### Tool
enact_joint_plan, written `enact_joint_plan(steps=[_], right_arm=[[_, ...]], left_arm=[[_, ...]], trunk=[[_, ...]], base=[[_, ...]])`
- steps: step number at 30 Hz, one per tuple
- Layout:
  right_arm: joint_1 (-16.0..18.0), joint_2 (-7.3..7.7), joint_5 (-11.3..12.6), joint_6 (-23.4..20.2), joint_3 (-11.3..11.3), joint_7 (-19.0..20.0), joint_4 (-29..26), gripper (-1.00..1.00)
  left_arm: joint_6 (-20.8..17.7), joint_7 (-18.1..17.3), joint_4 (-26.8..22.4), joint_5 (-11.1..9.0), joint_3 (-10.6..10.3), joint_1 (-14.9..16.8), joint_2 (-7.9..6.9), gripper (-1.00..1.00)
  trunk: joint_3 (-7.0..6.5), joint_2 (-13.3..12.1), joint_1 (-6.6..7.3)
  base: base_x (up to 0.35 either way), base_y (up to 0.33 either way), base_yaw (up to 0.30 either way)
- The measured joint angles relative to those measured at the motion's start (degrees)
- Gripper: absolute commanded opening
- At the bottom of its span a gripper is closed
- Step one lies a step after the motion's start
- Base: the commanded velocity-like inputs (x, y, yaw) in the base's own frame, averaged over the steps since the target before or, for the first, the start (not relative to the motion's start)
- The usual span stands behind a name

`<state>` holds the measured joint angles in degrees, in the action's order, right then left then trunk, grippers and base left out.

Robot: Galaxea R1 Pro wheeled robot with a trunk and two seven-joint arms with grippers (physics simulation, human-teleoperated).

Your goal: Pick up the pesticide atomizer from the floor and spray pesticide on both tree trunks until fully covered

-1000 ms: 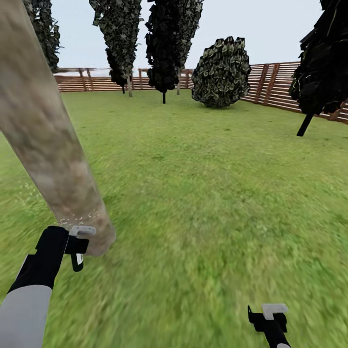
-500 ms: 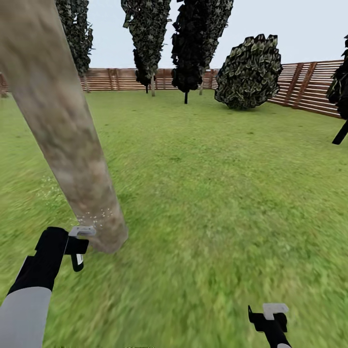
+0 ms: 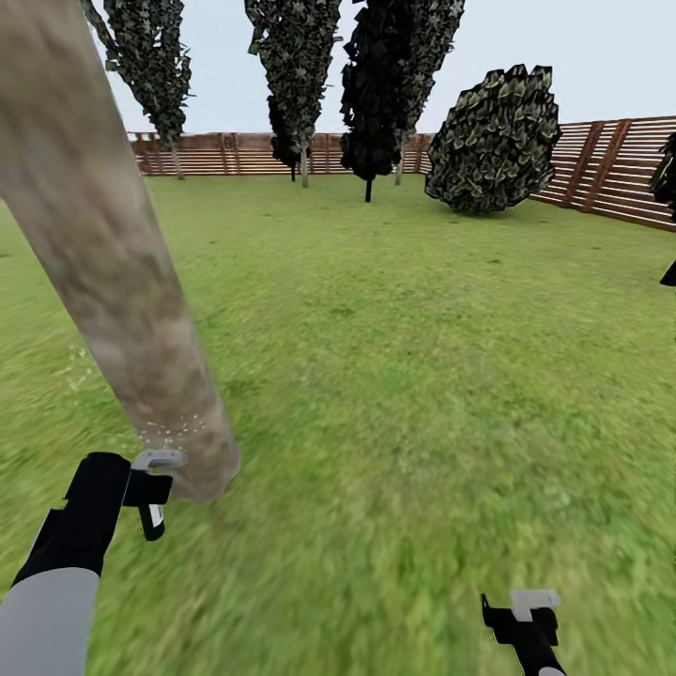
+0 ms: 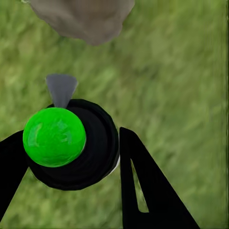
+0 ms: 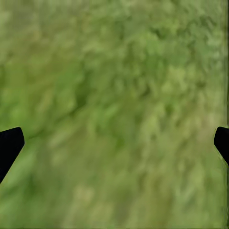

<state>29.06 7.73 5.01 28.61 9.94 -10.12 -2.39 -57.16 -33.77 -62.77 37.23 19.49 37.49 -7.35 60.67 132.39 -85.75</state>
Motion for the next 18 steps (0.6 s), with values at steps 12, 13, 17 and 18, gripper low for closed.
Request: enact_joint_plan(steps=[12,13,17,18], right_arm=[[0.0,-0.09,0.0,0.0,0.0,0.0,0.0,1.0],[0.0,-0.09,0.0,0.0,0.0,0.0,0.0,1.0],[0.0,-0.09,0.0,0.0,0.0,0.0,0.0,1.0],[0.0,-0.09,0.0,0.0,0.0,0.0,0.0,1.0]], left_arm=[[0.0,0.0,0.1,0.0,0.0,0.0,0.02,-1.0],[0.0,0.0,0.1,0.1,0.0,0.0,-0.01,-1.0],[0.0,0.0,0.1,0.1,0.1,0.0,-0.06,-1.0],[0.0,0.0,0.2,0.1,0.1,0.0,-0.09,-1.0]], trunk=[[0.0,0.0,-0.01],[0.0,0.0,-0.01],[0.0,0.0,-0.01],[0.0,0.0,-0.01]], base=[[0.004,-0.269,0.109],[0.0,-0.27,0.272],[0.0,-0.271,0.276],[0.0,-0.271,0.277]])
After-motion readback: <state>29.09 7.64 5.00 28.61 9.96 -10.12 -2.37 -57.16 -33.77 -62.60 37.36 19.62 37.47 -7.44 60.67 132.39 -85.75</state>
